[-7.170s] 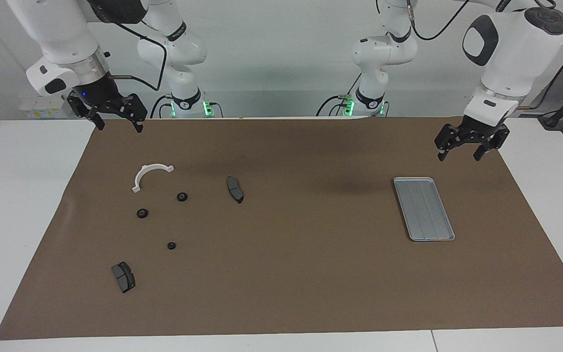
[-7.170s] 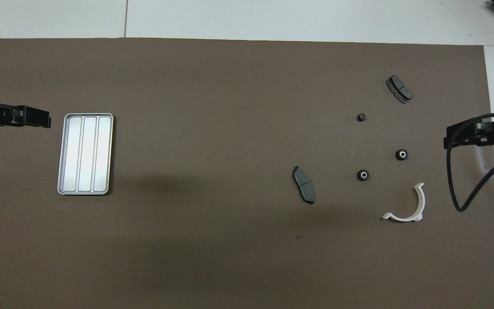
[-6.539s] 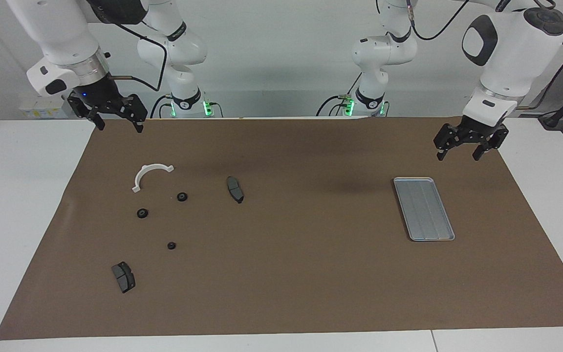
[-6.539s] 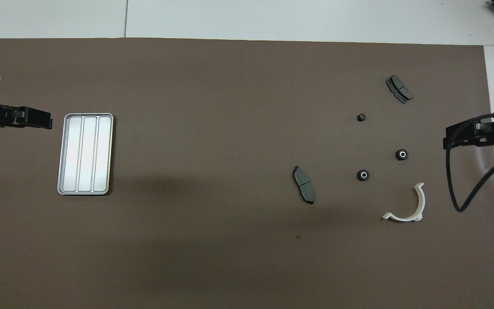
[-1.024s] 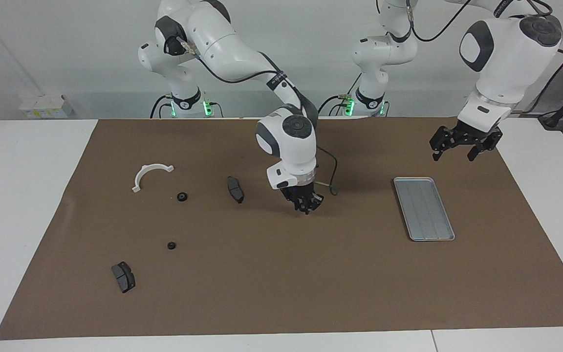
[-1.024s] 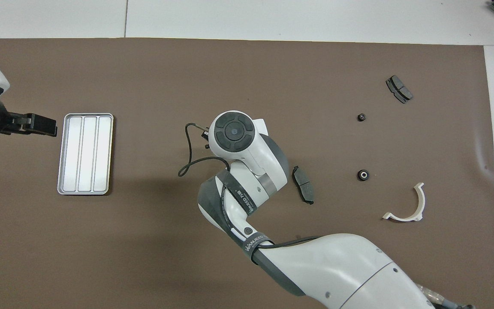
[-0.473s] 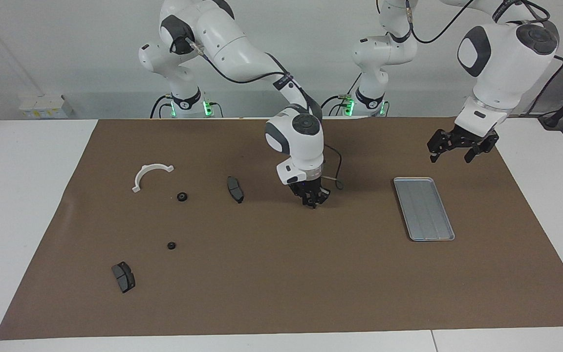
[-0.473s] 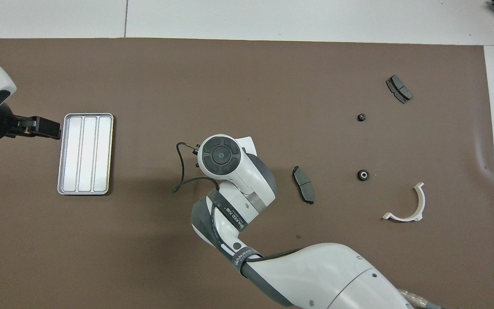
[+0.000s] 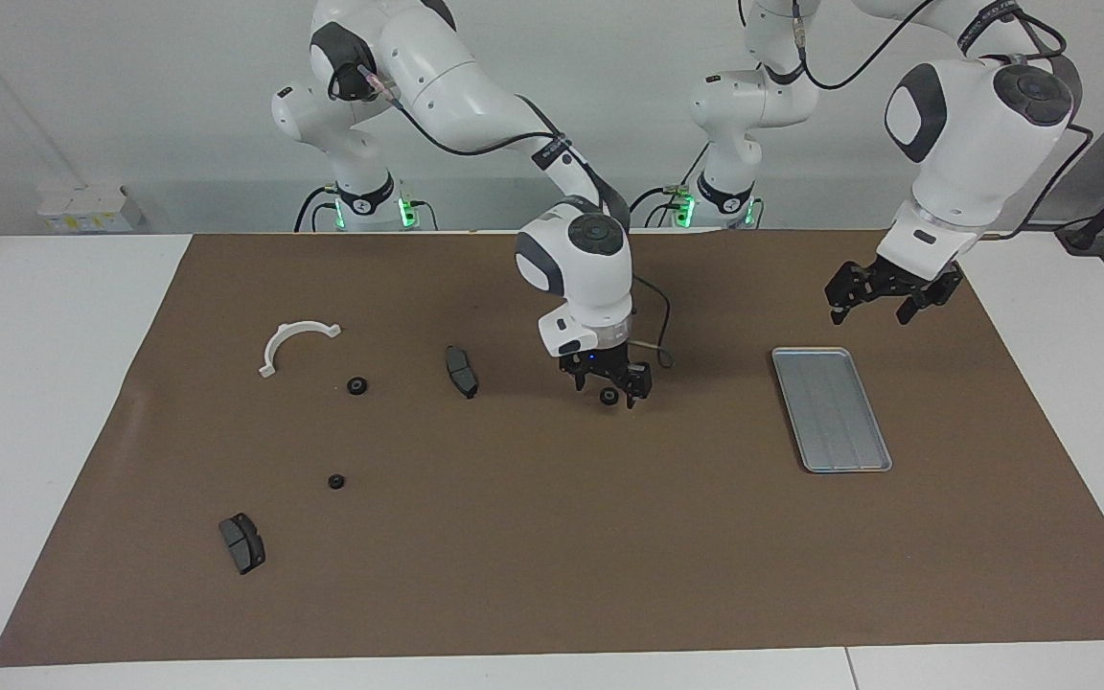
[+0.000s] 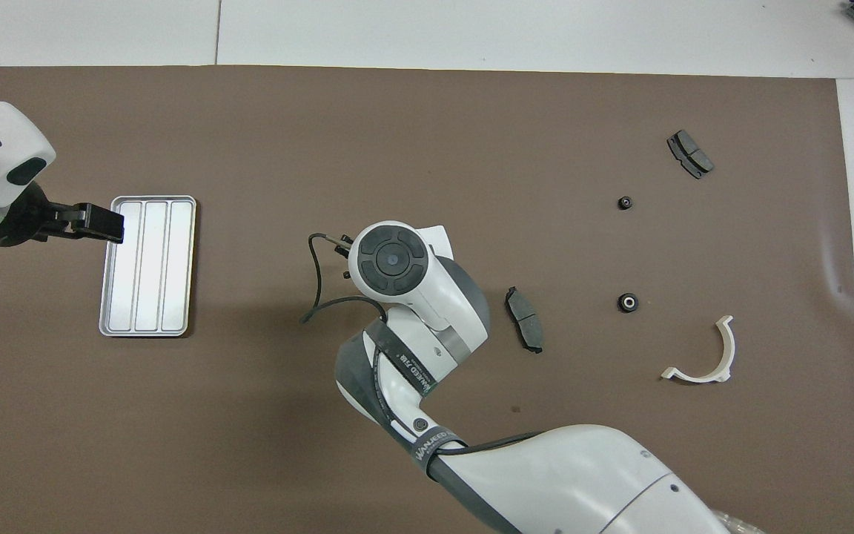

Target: Pick bearing gear from pile to tray

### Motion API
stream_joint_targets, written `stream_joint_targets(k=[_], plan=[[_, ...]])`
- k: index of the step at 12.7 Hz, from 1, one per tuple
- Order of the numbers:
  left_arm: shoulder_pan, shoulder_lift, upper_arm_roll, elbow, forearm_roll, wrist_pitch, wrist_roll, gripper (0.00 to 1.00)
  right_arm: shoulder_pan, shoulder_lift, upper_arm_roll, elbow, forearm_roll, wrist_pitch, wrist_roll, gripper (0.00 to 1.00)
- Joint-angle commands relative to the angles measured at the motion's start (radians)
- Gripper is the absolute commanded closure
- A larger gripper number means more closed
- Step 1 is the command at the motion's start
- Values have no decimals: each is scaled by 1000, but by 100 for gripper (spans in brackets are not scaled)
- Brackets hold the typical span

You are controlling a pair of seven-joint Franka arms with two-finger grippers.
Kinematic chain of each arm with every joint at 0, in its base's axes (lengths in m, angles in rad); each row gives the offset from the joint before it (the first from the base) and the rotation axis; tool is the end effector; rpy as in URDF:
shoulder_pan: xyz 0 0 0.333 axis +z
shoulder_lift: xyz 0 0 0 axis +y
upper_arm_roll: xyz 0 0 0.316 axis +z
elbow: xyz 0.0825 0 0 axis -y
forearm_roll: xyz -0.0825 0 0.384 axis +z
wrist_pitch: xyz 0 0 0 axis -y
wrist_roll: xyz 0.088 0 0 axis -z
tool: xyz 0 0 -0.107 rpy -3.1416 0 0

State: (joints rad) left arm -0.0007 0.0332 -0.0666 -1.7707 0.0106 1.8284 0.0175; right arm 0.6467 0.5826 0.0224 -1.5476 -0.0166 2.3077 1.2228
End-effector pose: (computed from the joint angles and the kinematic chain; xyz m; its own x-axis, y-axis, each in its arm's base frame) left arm 0.5750 -0.0374 0.5329 0.9959 -0.0873 0.0244 -0.0871 -0.9962 -0.0085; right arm 0.5646 0.4428 0.3279 0.8490 -0.5247 0.0619 -0.5097 -0.8443 -0.1655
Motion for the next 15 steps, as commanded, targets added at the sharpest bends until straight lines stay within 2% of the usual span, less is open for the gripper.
stream_joint_targets(k=[1, 4, 7, 9, 11, 13, 15], plan=[[-67, 25, 8, -18, 6, 81, -95, 0, -74, -126, 8, -107, -5, -34, -46, 0], [-148, 76, 8, -33, 6, 199, -266, 0, -175, -307, 10, -329, -2, -39, -242, 0], [-234, 122, 8, -52, 6, 301, -408, 0, -272, -421, 10, -477, -2, -111, -463, 0], [-301, 175, 10, -46, 8, 356, -503, 0, -338, -464, 10, -541, 0, -119, -599, 0], [-375, 252, 11, -35, 11, 402, -560, 0, -409, -481, 10, -592, 10, -117, -728, 0], [-426, 295, 13, -35, 12, 422, -583, 0, -476, -497, 11, -635, 17, -105, -879, 0], [-465, 335, 13, -39, 14, 466, -617, 0, -508, -501, 11, -676, 17, -67, -933, 0]])
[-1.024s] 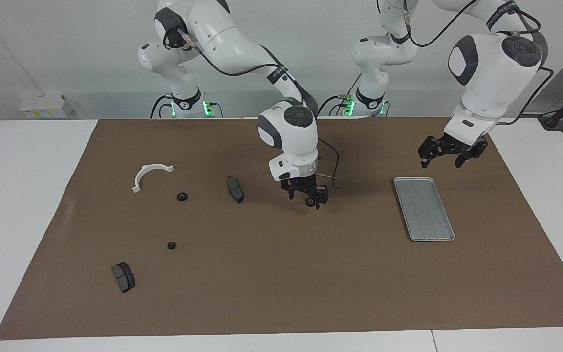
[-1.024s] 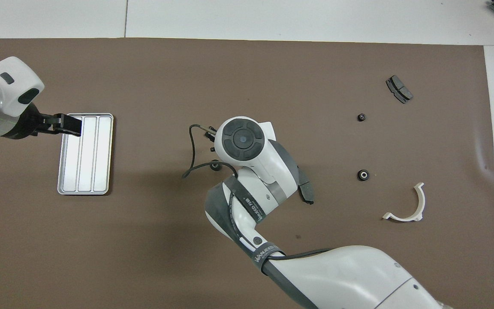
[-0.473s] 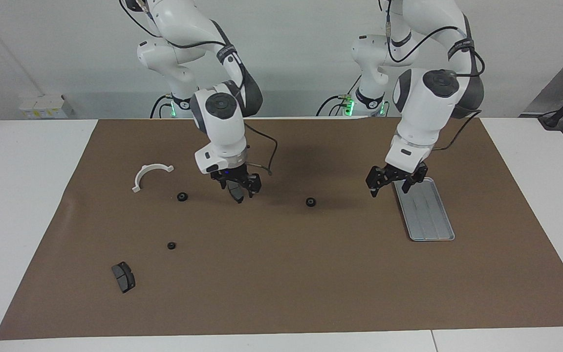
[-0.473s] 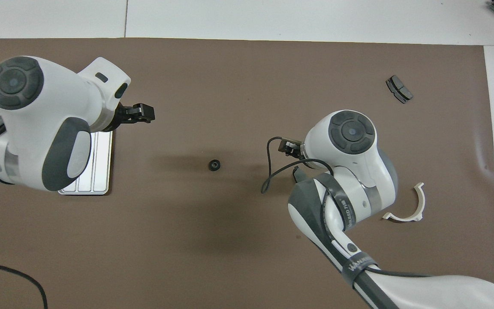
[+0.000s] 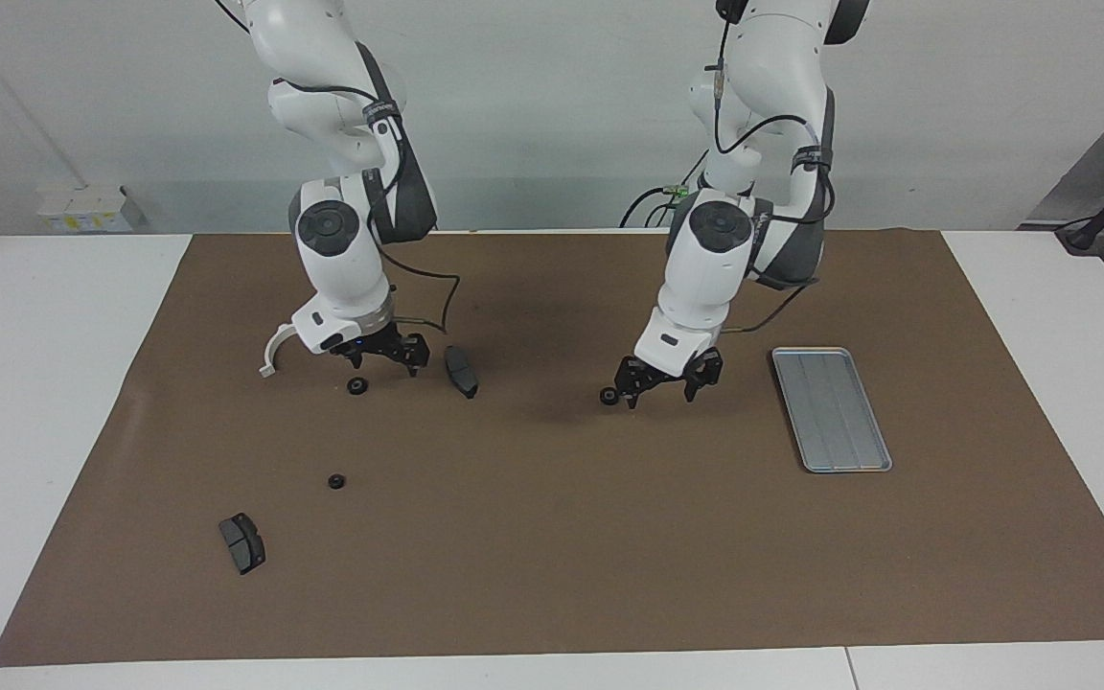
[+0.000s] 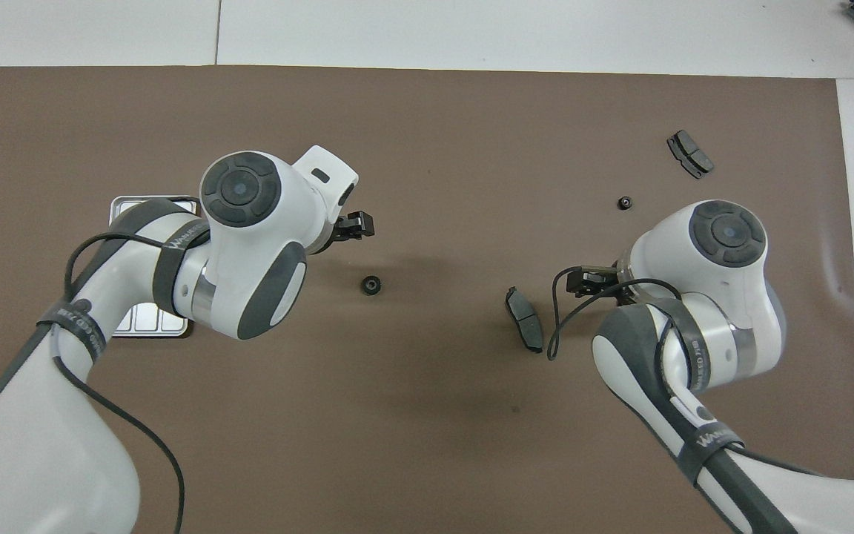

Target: Pick bearing gear from pile to tray

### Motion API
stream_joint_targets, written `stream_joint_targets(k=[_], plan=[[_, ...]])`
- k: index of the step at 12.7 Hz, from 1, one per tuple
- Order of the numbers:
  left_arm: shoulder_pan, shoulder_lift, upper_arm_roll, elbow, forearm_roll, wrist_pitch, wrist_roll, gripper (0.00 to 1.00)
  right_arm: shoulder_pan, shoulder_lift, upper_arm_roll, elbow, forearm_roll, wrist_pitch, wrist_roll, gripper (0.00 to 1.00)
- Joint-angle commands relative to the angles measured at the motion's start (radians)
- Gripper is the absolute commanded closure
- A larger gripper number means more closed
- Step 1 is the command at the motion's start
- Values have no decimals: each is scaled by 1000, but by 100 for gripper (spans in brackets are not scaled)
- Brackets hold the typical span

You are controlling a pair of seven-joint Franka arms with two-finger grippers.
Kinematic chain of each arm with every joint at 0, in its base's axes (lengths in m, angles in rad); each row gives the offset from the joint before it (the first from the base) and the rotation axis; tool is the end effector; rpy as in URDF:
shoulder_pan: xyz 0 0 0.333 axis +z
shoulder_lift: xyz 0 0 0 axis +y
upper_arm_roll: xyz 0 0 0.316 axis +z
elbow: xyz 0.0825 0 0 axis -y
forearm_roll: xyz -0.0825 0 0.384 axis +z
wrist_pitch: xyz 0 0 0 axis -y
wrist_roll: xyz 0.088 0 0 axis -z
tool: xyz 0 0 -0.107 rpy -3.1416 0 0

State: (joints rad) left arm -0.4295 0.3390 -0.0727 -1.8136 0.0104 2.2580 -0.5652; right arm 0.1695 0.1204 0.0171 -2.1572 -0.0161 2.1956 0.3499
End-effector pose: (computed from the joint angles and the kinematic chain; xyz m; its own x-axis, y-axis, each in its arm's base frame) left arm 0.5696 -0.3086 0.3649 0.9946 0.0648 0.0813 0.0592 -0.9958 0.0699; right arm 0.5351 0.1004 0.3363 0.9854 -0.1537 -0.0735 -0.1513 -0.9878 0.0377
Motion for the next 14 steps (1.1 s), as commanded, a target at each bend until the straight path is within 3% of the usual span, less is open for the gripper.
stream_joint_targets(k=[1, 3, 9, 14], plan=[[-47, 35, 18, -4, 14, 46, -38, 0, -47, -33, 17, -78, 16, 62, -86, 0], [-61, 37, 16, -24, 14, 52, -36, 0, -83, -24, 17, -107, 16, 123, -138, 0], [-91, 51, 16, -82, 14, 87, -31, 0, -87, 11, 17, -116, 16, 156, -137, 2], [-98, 40, 13, -108, 13, 91, -36, 24, -87, 39, 15, -116, 16, 230, -137, 9]])
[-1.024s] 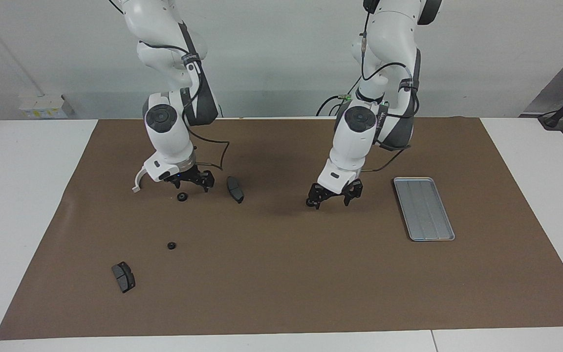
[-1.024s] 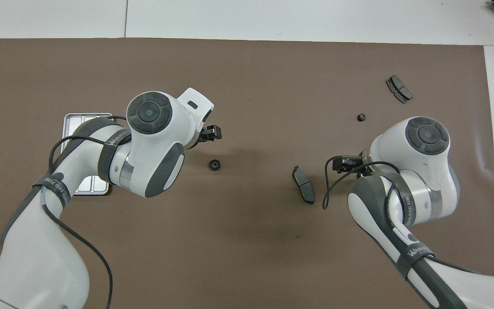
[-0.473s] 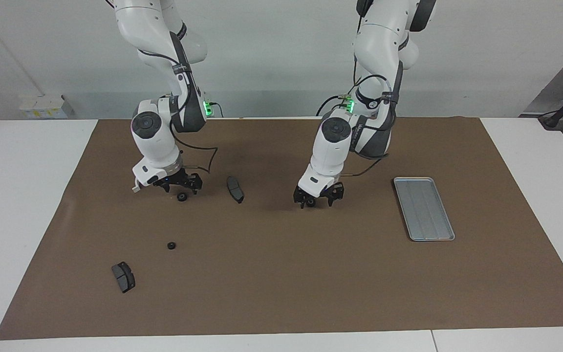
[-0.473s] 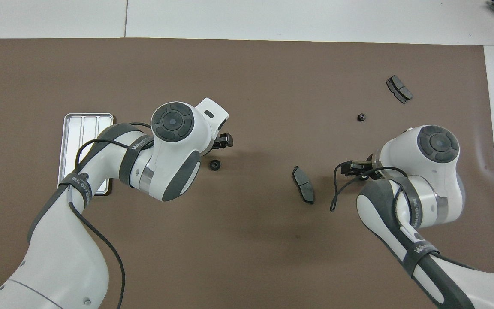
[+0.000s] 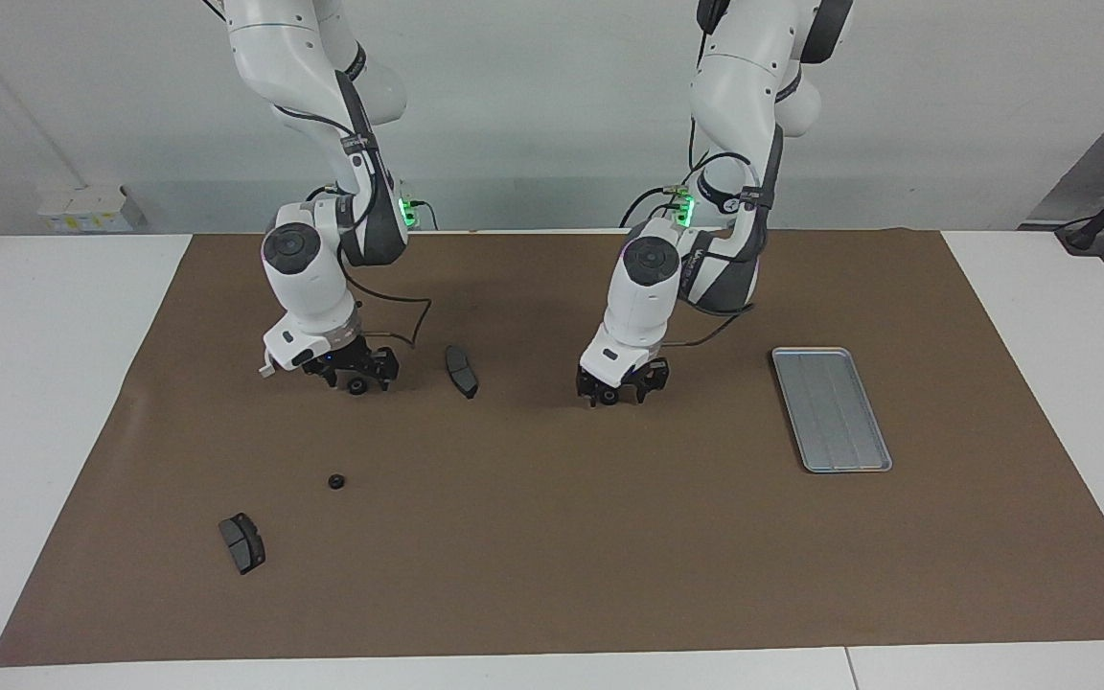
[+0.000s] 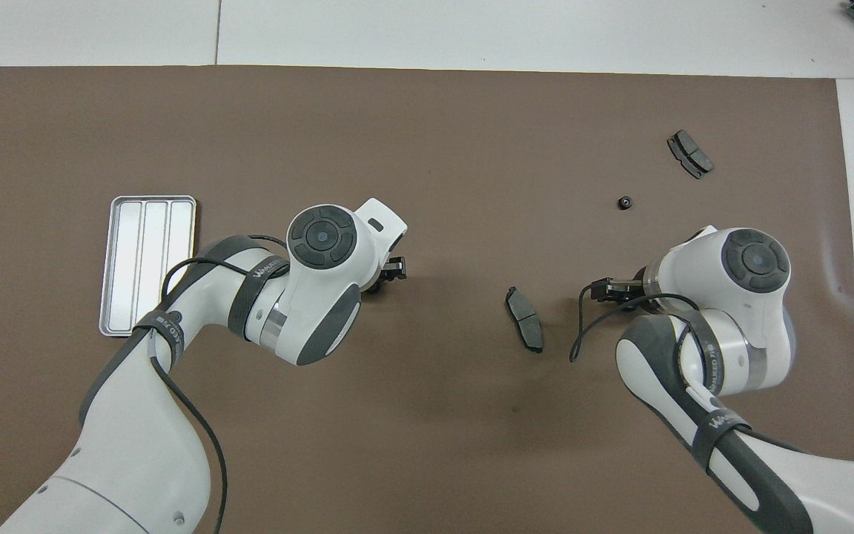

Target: Pick bearing gear from pile to tray

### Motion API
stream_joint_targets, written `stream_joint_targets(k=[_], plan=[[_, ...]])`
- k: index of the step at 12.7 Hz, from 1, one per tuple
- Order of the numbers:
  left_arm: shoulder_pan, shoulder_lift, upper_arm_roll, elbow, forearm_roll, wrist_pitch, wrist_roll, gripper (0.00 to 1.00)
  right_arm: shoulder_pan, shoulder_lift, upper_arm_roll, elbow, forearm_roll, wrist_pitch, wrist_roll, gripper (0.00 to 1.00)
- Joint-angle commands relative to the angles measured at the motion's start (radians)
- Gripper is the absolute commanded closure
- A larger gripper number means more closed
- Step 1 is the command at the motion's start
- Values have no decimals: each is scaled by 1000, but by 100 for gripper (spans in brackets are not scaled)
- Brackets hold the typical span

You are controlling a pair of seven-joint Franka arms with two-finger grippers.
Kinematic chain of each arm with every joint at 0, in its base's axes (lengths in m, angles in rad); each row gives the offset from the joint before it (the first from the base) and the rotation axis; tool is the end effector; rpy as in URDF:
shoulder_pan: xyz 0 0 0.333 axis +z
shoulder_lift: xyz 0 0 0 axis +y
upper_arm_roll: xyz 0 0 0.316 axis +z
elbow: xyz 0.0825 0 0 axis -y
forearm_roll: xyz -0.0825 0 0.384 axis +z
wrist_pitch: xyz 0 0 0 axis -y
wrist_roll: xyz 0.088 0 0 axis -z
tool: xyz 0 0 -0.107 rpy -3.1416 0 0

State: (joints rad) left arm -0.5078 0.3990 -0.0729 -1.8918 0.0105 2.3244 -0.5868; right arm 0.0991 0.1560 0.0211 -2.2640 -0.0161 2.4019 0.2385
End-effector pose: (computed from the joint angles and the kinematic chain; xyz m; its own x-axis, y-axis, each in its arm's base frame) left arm 0.5312 -0.3452 0.2976 0.9998 0.0056 0.0176 0.0049 -0.9993 0.0362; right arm 0.5284 0.0637 0.2900 0.9942 -0.1064 -0.0158 -0.1062 -0.9943 0.0114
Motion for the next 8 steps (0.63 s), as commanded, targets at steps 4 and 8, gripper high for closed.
stream_joint_targets(k=[4, 8], plan=[[-28, -23, 13, -41, 8, 23, -19, 39, -13, 1, 13, -28, 16, 23, -27, 27], [-32, -23, 13, -47, 6, 20, -22, 52, -12, -6, 11, -43, 16, 22, -28, 35]])
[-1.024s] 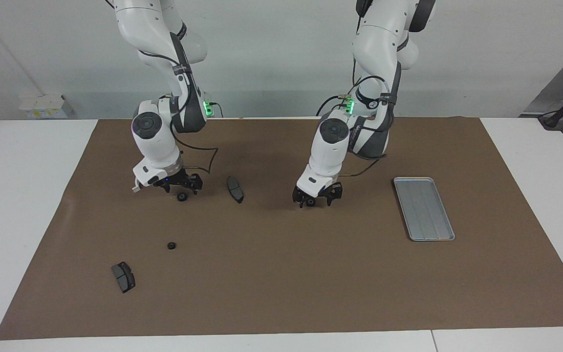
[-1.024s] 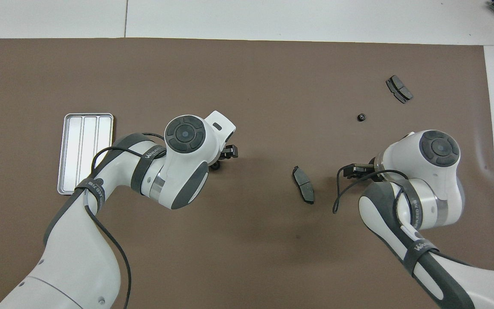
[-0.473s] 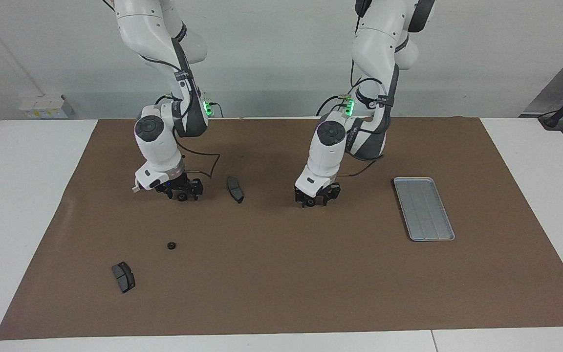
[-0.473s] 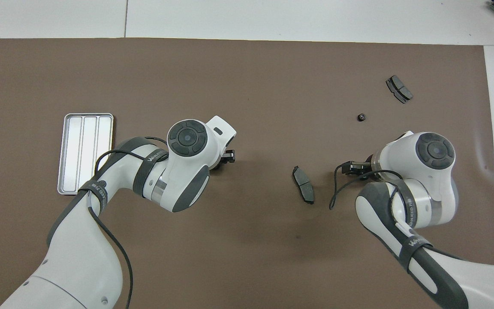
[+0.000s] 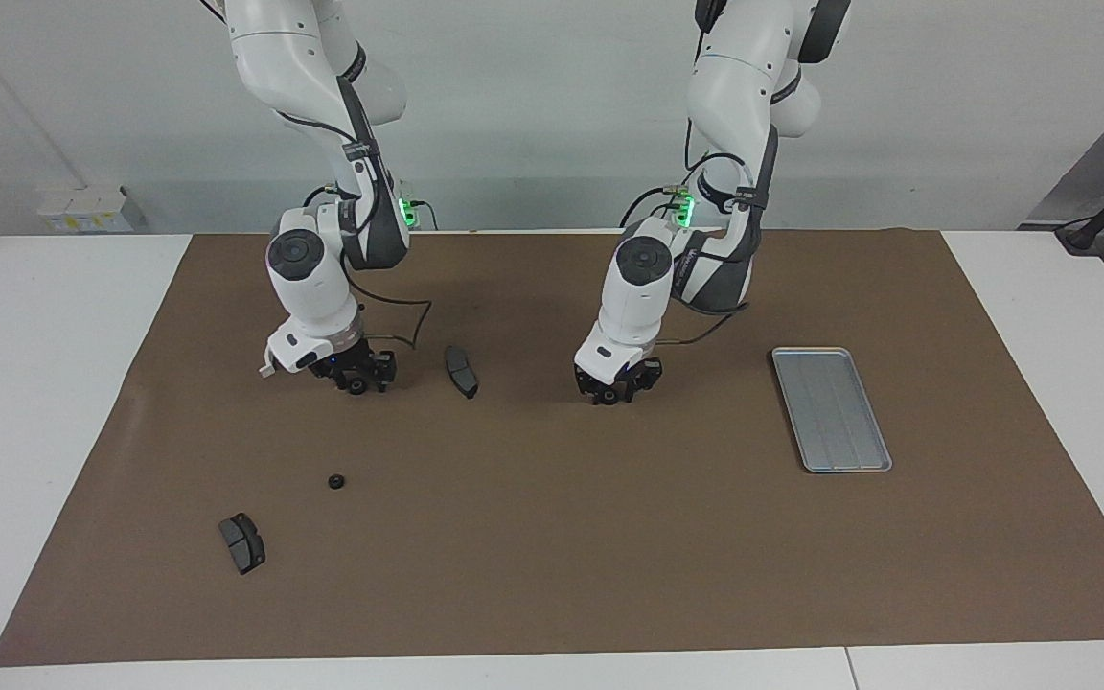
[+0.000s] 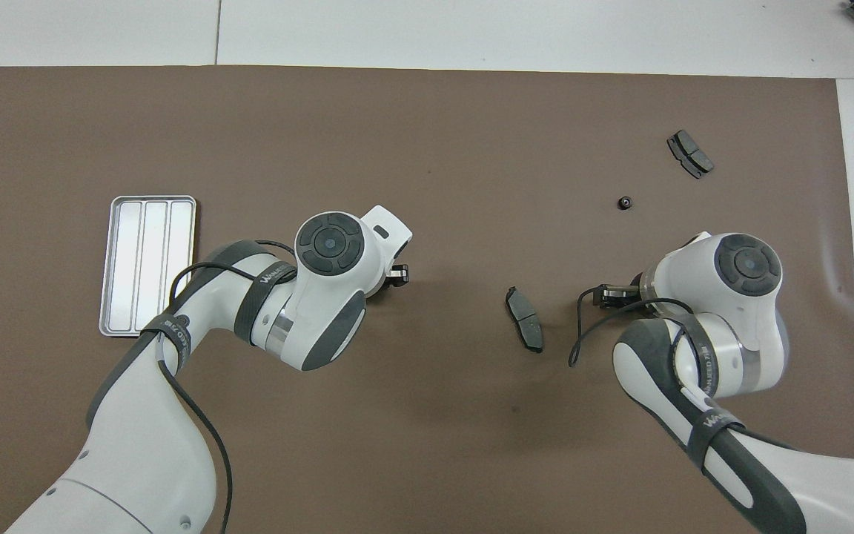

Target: Pick bearing gear from pile to tray

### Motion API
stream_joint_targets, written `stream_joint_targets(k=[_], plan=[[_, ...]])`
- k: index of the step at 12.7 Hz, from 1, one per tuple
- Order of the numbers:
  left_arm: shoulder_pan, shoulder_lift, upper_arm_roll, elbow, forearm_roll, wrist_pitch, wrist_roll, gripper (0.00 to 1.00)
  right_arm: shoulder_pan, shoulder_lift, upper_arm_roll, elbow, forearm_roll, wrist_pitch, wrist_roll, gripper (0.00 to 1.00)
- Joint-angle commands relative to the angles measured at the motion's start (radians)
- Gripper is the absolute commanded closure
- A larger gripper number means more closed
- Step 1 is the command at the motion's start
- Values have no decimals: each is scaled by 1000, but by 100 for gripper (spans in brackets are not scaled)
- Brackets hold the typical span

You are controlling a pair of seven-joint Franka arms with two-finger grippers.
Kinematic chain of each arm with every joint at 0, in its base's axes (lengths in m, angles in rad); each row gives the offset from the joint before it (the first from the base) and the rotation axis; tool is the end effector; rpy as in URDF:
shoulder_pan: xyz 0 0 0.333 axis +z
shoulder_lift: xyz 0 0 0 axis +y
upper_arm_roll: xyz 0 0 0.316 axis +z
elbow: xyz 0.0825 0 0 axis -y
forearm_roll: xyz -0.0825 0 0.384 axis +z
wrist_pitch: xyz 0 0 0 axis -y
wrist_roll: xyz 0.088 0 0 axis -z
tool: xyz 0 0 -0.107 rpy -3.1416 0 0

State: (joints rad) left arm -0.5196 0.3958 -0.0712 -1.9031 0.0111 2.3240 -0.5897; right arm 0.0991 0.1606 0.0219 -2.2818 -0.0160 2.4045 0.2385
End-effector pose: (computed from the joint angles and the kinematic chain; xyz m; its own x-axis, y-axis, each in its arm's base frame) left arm 0.5248 -0.3489 0.2946 0.9999 -0.0026 0.0111 -0.0029 -0.9995 0.0305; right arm 0.5223 0.0634 0.2807 0.9938 -0.1057 -0.0352 -0.1052 -0.9943 0.0156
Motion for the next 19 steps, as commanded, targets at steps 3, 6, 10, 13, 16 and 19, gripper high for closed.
stream_joint_targets(k=[3, 6, 10, 13, 16, 19], plan=[[-22, -21, 11, -37, 6, 20, -29, 62, -18, -7, 10, -22, 16, 36, -27, 73], [-22, -21, 11, -37, 6, 17, -32, 73, -13, -4, 12, -13, 16, 36, -16, 98], [-10, -21, 13, -16, 6, 9, -32, 79, 14, 7, 19, 56, 14, 35, 72, 100], [52, -35, 13, 13, -2, 3, -27, 80, 77, 37, 20, 132, 16, 28, 215, 100], [128, -61, 13, 19, -2, -38, 22, 83, 143, 88, 21, 235, 18, 21, 342, 100], [220, -100, 13, 18, -2, -115, 175, 83, 249, 154, 21, 371, 68, -17, 493, 100]])
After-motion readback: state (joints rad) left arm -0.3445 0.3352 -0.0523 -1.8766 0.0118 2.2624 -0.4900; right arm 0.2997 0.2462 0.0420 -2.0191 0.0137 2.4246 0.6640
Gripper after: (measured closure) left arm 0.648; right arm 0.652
